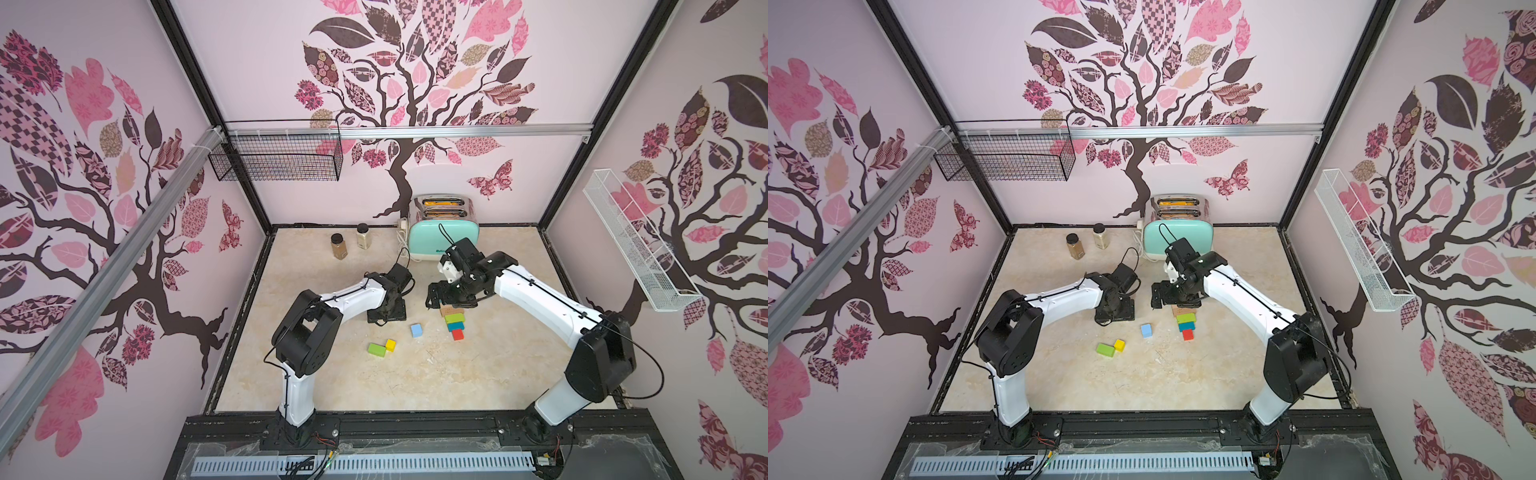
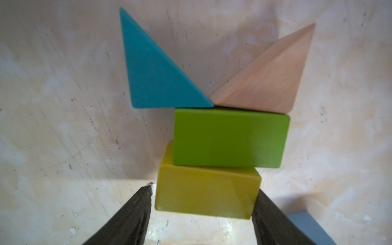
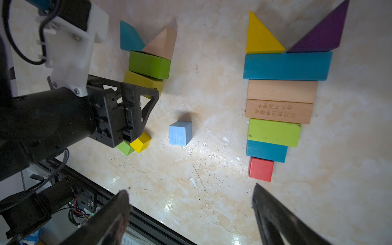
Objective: Assemble a carrot with building blocks
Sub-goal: Assemble the building block at the center of the board, then pick up the building block from the center of the board.
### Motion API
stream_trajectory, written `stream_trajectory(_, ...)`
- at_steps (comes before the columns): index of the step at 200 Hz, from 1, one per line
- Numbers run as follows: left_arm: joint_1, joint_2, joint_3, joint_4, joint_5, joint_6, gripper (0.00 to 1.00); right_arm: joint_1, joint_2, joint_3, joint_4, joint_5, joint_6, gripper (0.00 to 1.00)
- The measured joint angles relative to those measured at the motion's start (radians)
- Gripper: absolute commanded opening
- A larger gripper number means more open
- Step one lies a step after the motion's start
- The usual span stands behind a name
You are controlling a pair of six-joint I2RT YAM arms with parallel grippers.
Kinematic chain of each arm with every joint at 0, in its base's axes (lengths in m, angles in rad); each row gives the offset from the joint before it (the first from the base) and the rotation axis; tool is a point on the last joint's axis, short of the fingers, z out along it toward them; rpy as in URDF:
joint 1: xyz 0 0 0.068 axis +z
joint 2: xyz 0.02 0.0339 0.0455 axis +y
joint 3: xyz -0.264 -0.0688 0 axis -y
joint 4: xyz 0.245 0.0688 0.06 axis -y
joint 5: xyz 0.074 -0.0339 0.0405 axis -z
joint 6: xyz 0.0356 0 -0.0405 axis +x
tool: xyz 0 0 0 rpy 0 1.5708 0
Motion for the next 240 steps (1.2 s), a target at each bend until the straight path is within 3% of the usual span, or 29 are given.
stream_trajectory(52, 0.0, -0.284, -0.09, -0.034, -0.012, -0.016, 0.85, 0.0, -0.004, 0.0, -0.008, -0.007, 0.0, 0.96)
stream_trajectory(89, -0.011, -0.464, -0.268, -0.055, 0.019, -0.043, 0.86, 0.0, -0.022, -0.013, -0.001, -0.027, 0.002, 0.99)
stream_trajectory(152, -0.123, -0.339, -0.336, -0.08, 0.014, -0.068, 0.86, 0.0, -0.026, -0.032, 0.0, -0.056, 0.003, 0.99)
stream_trajectory(240, -0.13, -0.336, -0.374, -0.06, -0.009, -0.07, 0.85, 0.0, -0.026, -0.066, 0.001, -0.063, 0.003, 0.99)
